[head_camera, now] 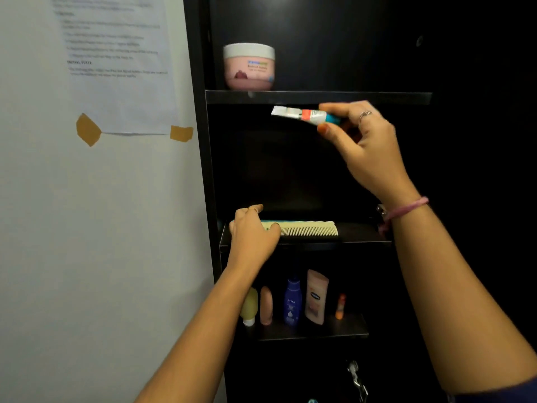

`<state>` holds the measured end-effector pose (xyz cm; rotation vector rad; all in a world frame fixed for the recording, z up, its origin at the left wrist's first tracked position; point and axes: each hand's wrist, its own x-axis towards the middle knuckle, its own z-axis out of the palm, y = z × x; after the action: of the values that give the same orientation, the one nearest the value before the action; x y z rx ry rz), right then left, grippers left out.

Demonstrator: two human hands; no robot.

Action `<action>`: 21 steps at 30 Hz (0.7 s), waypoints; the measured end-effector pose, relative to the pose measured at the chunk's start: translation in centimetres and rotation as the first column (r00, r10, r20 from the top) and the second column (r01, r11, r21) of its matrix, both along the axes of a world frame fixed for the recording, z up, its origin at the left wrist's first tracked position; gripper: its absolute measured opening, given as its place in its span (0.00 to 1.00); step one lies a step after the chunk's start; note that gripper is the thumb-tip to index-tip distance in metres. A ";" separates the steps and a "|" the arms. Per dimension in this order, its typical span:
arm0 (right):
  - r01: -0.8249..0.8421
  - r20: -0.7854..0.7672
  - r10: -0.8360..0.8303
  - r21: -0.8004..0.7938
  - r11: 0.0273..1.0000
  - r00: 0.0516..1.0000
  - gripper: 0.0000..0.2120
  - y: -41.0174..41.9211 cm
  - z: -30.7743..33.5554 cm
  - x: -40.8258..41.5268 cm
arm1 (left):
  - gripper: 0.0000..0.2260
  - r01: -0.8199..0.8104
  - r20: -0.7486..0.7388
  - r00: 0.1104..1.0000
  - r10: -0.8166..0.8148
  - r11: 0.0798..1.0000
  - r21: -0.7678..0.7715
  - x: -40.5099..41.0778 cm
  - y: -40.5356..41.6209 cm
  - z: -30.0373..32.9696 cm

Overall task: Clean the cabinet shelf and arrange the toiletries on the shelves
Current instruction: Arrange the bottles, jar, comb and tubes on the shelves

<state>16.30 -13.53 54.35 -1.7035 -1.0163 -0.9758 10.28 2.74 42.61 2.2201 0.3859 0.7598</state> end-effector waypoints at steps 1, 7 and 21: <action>0.019 0.023 -0.019 0.025 1.000 1.000 0.13 0.1 1.4 0.2 | 0.24 0.006 0.013 1.000 -0.006 1.000 0.001 0.0 0.1 0.4; 0.414 -0.034 -0.423 -0.151 0.898 0.905 0.11 0.6 7.0 3.0 | 0.21 0.000 -0.002 1.000 0.000 1.000 0.011 -0.3 1.2 1.1; 0.492 0.008 -0.499 0.158 0.856 0.867 0.16 0.9 1.5 2.1 | 0.15 0.006 0.132 0.991 -0.008 1.000 0.020 -0.9 1.0 -1.0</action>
<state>18.41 -12.63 55.83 -1.8581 -0.5117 -1.3917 9.35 3.74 41.63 2.1740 0.3063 0.9050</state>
